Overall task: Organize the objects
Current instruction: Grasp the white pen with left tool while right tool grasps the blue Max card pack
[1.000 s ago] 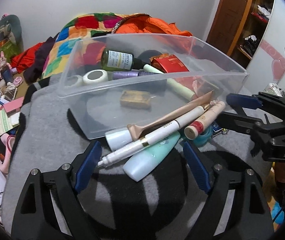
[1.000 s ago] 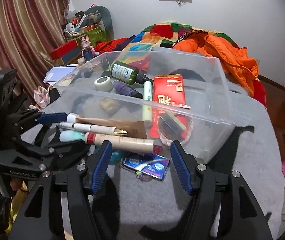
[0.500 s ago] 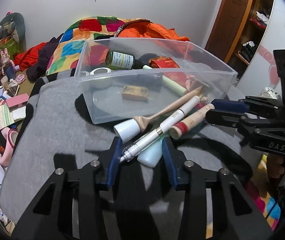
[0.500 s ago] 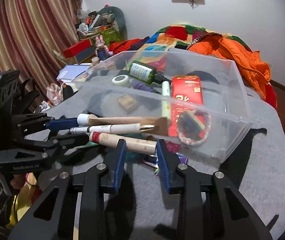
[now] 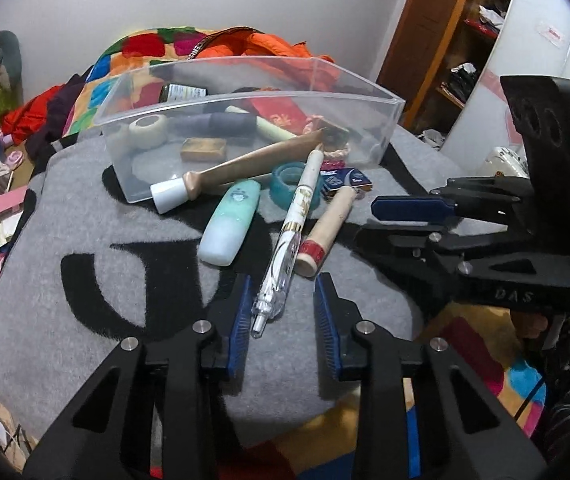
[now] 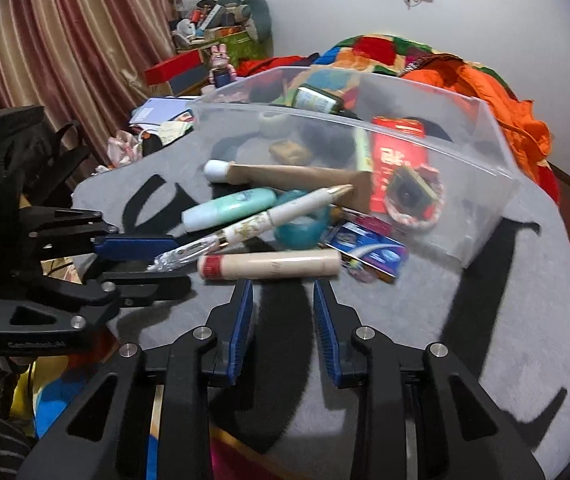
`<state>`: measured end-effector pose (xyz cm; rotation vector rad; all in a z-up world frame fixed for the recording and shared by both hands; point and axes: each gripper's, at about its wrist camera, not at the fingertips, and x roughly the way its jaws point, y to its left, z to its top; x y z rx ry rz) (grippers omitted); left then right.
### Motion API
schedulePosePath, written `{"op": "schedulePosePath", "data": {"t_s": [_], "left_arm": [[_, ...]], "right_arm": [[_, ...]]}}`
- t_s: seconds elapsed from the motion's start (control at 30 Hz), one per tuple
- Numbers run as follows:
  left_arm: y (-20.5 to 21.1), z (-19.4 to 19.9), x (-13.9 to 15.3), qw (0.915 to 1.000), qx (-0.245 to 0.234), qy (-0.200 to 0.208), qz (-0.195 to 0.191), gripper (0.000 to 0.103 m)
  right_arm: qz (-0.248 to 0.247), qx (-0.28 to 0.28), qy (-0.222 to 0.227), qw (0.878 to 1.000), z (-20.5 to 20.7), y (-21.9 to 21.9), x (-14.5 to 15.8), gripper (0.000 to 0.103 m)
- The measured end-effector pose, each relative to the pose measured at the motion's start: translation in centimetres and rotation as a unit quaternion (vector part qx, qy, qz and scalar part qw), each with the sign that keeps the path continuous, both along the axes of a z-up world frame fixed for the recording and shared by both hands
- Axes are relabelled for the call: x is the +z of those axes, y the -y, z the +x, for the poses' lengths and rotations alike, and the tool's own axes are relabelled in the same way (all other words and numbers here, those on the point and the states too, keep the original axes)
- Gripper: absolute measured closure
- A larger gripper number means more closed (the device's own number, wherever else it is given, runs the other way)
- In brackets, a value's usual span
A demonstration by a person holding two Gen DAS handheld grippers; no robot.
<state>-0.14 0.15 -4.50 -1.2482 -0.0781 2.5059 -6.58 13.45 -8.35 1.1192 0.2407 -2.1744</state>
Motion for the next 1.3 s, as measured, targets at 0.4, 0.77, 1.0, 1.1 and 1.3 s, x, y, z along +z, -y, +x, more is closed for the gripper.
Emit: {"op": "schedulePosePath", "data": {"t_s": [0.4,0.77,1.0,1.1,1.3], "left_arm": [[-0.5,-3.3,0.9,0.9999,-0.011,-0.006,0.003,0.071],[-1.4,-5.8,-0.1,0.9997,-0.023,0.010,0.002,0.071],[-2.1,-5.5,-0.7,0.9996,-0.017,-0.003,-0.023,0.075],[-2.0,-5.6,-0.8,0.9998,-0.010,-0.004,-0.019,0.080],[-2.2,-5.1,-0.7,0.9994,-0.003,-0.017,-0.030,0.086]], "right_arm": [[-0.002,-0.112,0.012,0.994,-4.4,-3.2,-0.1,0.064],[0.004,-0.100,0.018,0.995,-5.8,-0.3,-0.9,0.055],[0.010,-0.107,0.009,0.994,-5.1,-0.1,-1.3,0.055],[0.026,-0.100,-0.002,0.995,-4.8,0.7,-1.3,0.055],[0.025,-0.103,-0.005,0.994,-5.0,0.5,-1.4,0.055]]}}
